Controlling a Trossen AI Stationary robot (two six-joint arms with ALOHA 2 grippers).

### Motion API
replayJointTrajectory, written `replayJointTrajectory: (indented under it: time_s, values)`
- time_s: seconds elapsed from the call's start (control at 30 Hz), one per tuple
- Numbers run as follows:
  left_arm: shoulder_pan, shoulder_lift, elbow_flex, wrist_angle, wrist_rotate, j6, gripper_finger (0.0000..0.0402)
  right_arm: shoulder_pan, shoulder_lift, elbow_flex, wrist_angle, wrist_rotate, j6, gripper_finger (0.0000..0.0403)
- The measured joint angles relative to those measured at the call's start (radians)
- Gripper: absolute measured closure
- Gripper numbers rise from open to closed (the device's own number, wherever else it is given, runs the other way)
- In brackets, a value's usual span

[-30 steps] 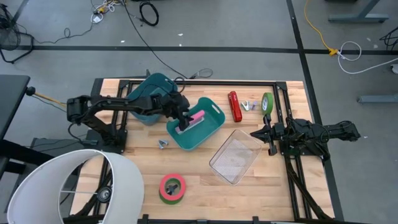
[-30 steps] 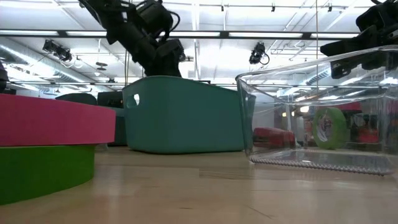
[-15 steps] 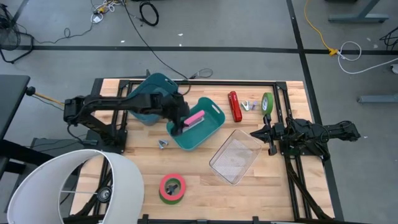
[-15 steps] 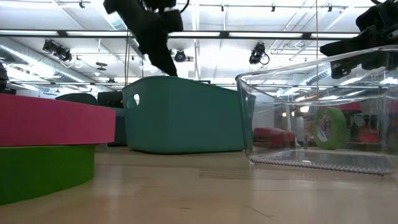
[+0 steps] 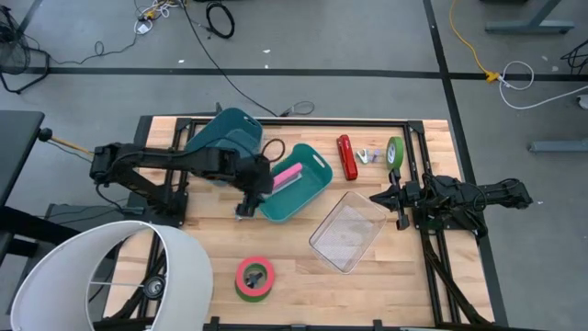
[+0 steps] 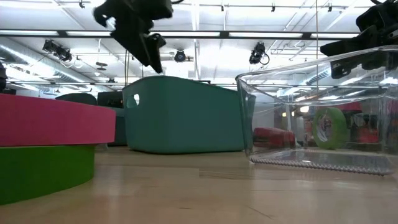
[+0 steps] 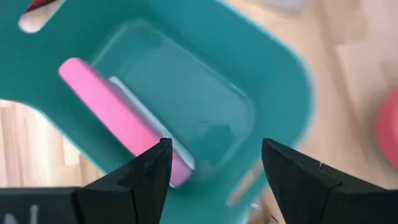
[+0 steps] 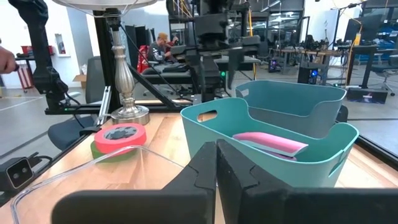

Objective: Pick and place Stapler, Stapler remover, tape
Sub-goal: Put the blue staple remover into the blue bin

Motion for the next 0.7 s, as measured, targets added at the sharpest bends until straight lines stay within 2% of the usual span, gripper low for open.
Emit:
replayJointTrajectory:
  time_s: [0.17,0.43,0.7]
  values:
    - [-0.054,-0.051,-0.001,-0.076,-0.003,0.000,0.0150,0.000,0.000,0.000,0.002,0.000,-0.001,0.0388]
    - [-0.115,-0.082,-0.024,-0.096,0.001,-0.005,0.0150,0.000,0.001,0.000,0.003,0.001,-0.003,0.0388]
    - [-0.175,-0.120,-0.151,-0.086,0.005,-0.013,0.0150,0.000,0.001,0.000,0.003,0.001,-0.003,0.0388]
